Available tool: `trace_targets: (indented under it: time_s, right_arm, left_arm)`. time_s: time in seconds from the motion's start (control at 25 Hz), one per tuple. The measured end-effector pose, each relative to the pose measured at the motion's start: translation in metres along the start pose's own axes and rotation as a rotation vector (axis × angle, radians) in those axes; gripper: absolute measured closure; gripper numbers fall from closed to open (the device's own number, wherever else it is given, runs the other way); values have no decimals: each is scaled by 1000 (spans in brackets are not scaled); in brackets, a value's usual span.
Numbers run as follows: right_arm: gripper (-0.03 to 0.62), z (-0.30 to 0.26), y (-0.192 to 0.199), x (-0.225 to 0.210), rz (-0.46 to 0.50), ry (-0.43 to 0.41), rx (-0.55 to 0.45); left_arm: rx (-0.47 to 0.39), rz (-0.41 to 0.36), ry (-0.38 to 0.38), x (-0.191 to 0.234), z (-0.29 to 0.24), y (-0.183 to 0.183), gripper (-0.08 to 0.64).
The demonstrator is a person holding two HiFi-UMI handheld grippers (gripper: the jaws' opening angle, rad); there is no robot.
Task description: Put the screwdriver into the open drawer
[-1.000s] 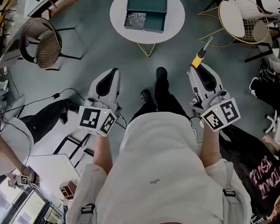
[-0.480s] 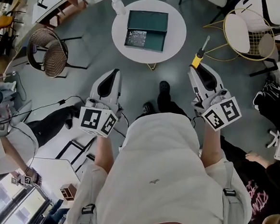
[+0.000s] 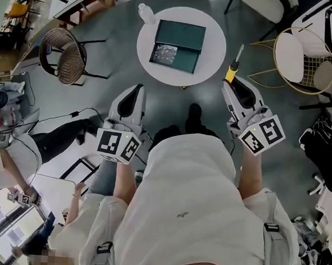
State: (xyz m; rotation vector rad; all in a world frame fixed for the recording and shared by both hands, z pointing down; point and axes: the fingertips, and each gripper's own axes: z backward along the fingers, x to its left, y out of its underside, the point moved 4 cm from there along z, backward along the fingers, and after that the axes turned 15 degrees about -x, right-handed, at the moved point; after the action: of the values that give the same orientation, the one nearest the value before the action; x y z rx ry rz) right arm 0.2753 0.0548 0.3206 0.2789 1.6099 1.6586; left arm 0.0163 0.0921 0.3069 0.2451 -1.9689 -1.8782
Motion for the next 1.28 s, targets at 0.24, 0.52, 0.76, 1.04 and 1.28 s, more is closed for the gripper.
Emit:
trace_targets:
  time_s: [0.24, 0.52, 0.76, 1.04, 1.28]
  right_arm:
    - [509, -15, 7, -16, -33, -25, 29]
    - [509, -20, 22, -13, -60, -51, 67]
    - [509, -31, 22, -12, -45, -46, 74]
    - [509, -69, 10, -17, 4, -30, 63]
    - [509, -96, -2, -10, 40, -19, 41]
  left_arm:
    - [21, 4, -44, 4, -8, 3, 551]
    - [40, 17, -75, 7, 0, 11, 551]
    - [30, 26, -73, 22, -7, 11, 551]
    - [-8, 35, -45, 58, -38, 0, 551]
    - [-35, 30, -18, 83, -53, -17, 551]
